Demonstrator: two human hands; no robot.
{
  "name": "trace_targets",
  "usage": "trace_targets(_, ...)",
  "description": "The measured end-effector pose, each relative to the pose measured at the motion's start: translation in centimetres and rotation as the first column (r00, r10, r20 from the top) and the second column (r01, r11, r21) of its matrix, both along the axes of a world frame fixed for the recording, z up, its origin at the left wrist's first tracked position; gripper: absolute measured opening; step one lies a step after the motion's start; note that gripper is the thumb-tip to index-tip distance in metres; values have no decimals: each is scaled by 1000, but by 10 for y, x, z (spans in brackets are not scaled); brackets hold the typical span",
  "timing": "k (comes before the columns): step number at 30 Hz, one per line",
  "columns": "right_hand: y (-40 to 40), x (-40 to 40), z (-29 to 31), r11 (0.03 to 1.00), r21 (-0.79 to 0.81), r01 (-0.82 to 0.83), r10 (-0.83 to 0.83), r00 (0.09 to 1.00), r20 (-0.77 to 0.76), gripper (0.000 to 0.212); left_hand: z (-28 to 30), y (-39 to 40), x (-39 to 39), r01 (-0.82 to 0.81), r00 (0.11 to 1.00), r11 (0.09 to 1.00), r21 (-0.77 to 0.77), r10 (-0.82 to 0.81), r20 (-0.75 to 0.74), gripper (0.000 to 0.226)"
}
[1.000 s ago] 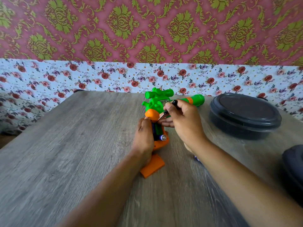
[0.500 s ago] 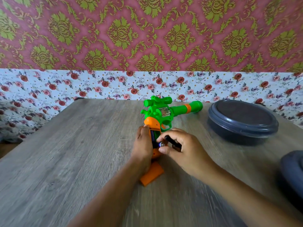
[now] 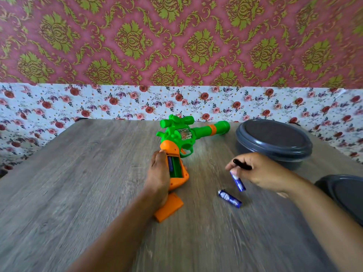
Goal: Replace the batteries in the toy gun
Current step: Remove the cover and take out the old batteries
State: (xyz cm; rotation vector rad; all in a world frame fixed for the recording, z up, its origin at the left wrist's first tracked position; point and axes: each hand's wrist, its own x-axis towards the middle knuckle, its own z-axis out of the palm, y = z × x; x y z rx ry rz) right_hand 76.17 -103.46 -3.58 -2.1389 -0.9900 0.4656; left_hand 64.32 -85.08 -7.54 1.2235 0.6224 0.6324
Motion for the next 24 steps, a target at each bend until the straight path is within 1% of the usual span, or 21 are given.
trace_targets(2, 0, 1, -4, 997, -72, -10, 12, 1000, 28, 3, 0, 0, -1, 2, 1000, 1000, 5, -2, -3, 34)
trace_targets(6, 1, 6, -9, 982, -190, -10, 30, 994, 103, 13, -3, 2, 0, 4, 1000, 1000, 11, -4, -8, 37)
trace_targets(10, 2, 6, -13, 975, -220, -10, 36, 993, 117, 16, -3, 3, -1, 17, 1000, 1000, -2, -17, 12, 37)
trace_targets(13, 1, 7, -14, 980, -197, 12, 8, 995, 103, 25, -3, 3, -1, 19, 1000, 1000, -5, -19, 11, 35)
trace_targets(15, 3, 6, -10, 992, -115, 53, -42, 994, 97, 24, -2, 3, -1, 14, 1000, 1000, -4, -14, 10, 35)
trace_targets(17, 6, 1, -1, 994, 25, 110, -112, 990, 90, 22, -3, 3, 0, 10, 1000, 1000, 11, -9, -8, 36)
trace_targets(20, 12, -8, 12, 962, 227, 153, -184, 975, 127, 26, -5, 4, 1, -12, 999, 1000, 26, 13, -39, 36)
trace_targets(21, 16, -13, 14, 940, 306, 154, -191, 977, 95, 25, -6, 5, 2, -16, 999, 999, 29, 17, -50, 37)
trace_targets(22, 21, -18, 16, 906, 394, 156, -179, 984, 23, 24, -7, 6, 2, -19, 998, 1000, 22, 20, -59, 37)
trace_targets(24, 33, -31, 16, 823, 550, 142, -80, 988, -136, 20, -5, 5, 2, -25, 997, 1000, 3, 25, -67, 38)
